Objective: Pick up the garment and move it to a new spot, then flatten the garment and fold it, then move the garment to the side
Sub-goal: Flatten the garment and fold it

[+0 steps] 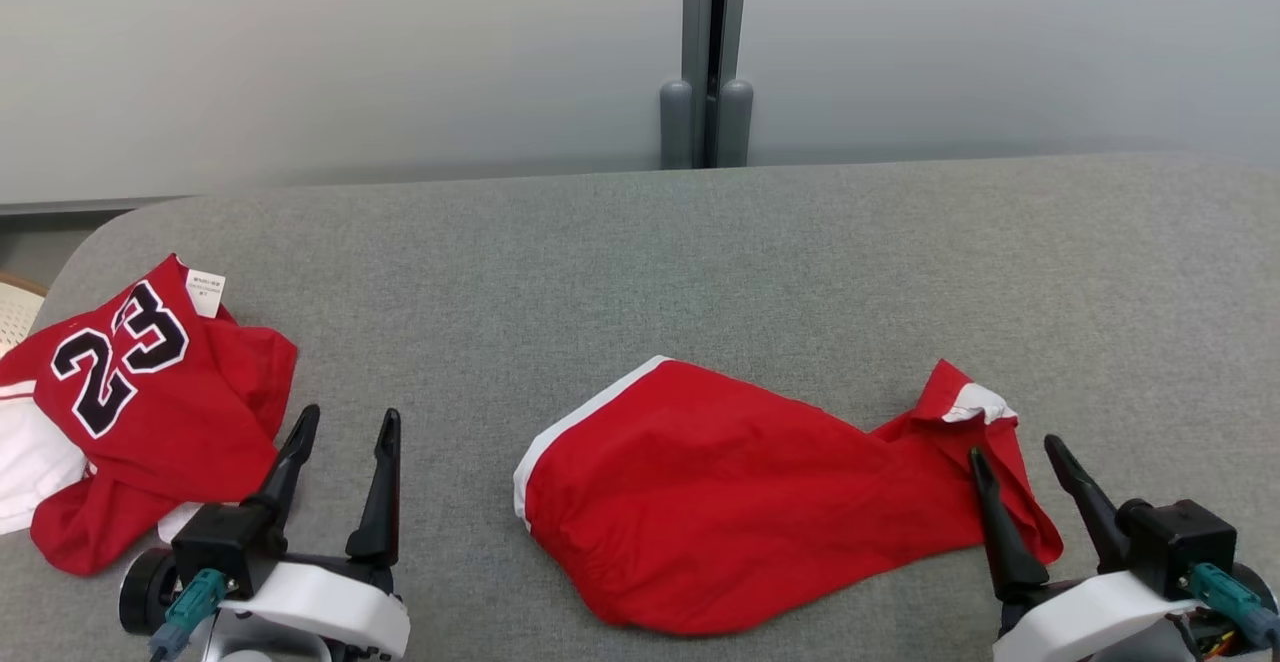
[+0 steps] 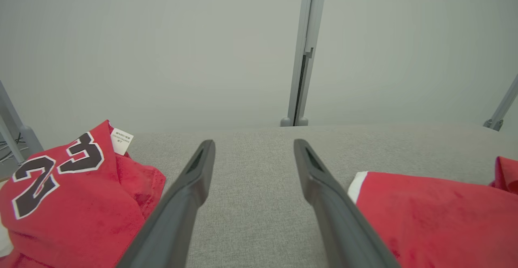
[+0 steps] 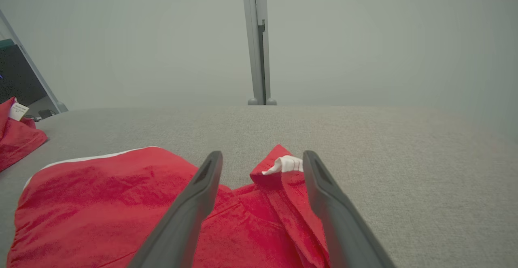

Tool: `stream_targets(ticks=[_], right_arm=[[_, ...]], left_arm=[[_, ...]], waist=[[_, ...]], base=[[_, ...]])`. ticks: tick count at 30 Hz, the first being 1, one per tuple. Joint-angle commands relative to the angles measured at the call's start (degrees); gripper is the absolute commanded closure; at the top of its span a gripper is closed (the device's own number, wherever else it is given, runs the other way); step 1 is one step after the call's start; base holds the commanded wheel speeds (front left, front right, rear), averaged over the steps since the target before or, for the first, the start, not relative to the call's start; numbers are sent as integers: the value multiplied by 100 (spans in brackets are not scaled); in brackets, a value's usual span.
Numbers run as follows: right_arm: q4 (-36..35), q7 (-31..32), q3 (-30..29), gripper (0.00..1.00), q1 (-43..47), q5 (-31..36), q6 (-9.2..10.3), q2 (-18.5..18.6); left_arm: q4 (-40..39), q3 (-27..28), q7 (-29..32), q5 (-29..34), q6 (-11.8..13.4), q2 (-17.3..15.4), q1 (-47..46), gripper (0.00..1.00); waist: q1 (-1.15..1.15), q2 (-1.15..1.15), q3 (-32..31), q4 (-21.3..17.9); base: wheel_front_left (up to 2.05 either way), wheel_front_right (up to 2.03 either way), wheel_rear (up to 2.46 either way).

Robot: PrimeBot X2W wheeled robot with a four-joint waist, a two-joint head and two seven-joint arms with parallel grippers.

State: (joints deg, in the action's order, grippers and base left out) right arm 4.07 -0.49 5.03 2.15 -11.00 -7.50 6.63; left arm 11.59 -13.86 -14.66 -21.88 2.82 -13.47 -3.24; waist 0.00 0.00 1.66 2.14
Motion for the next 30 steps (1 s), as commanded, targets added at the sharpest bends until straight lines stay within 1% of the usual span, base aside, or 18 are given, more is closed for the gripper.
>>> stream_targets(ticks=[1, 5, 10, 15, 16, 17, 18, 21, 24, 27, 30], right_arm=[[67, 37, 56, 0, -34, -39, 2, 37], [444, 65, 215, 0, -88, -100, 2, 70], [1176, 13, 410, 0, -262, -228, 2, 114], [1863, 11, 620, 0, -562, -384, 2, 135], [1978, 7, 652, 50, -616, -425, 2, 137], [2082, -1, 687, 68, -658, -472, 2, 127], [2149, 0, 742, 100, -689, -499, 1, 117], [2253, -21, 829, 100, -728, -587, 1, 125], [2167, -24, 859, 100, -612, -681, 1, 171], [1938, -18, 830, 100, -446, -728, 1, 227], [1534, 65, 759, 100, -225, -747, 2, 230]], left_arm=[[-35, -7, -17, 17, -17, -12, -169, 0], [-47, -59, -26, 66, -13, 61, -347, 0], [-23, -103, -41, 135, -36, 129, -588, 0], [13, -85, -53, 193, -43, 172, -720, 0], [23, -83, -54, 197, -44, 181, -736, 0], [30, -77, -55, 207, -52, 189, -754, 0], [35, -69, -53, 218, -58, 191, -771, 0], [44, -44, -56, 234, -63, 200, -788, 0], [4, -2, -58, 249, -80, 220, -771, 0], [-26, 50, -59, 276, -82, 226, -717, 0], [-47, 95, -59, 305, -79, 233, -679, 0]], waist=[[0, 0, 118, 36], [0, 0, 364, 102], [0, 0, 653, 190], [0, 0, 814, 213], [0, 0, 828, 215], [0, 0, 838, 215], [0, 0, 847, 215], [0, 0, 857, 209], [0, 0, 841, 189], [0, 0, 814, 150], [0, 0, 785, 107]], base=[[0, 0, 0], [0, 0, 0], [0, 0, 0], [0, 0, 0], [0, 0, 0], [0, 0, 0], [0, 0, 0], [0, 0, 0], [0, 0, 0], [0, 0, 0], [0, 0, 0]])
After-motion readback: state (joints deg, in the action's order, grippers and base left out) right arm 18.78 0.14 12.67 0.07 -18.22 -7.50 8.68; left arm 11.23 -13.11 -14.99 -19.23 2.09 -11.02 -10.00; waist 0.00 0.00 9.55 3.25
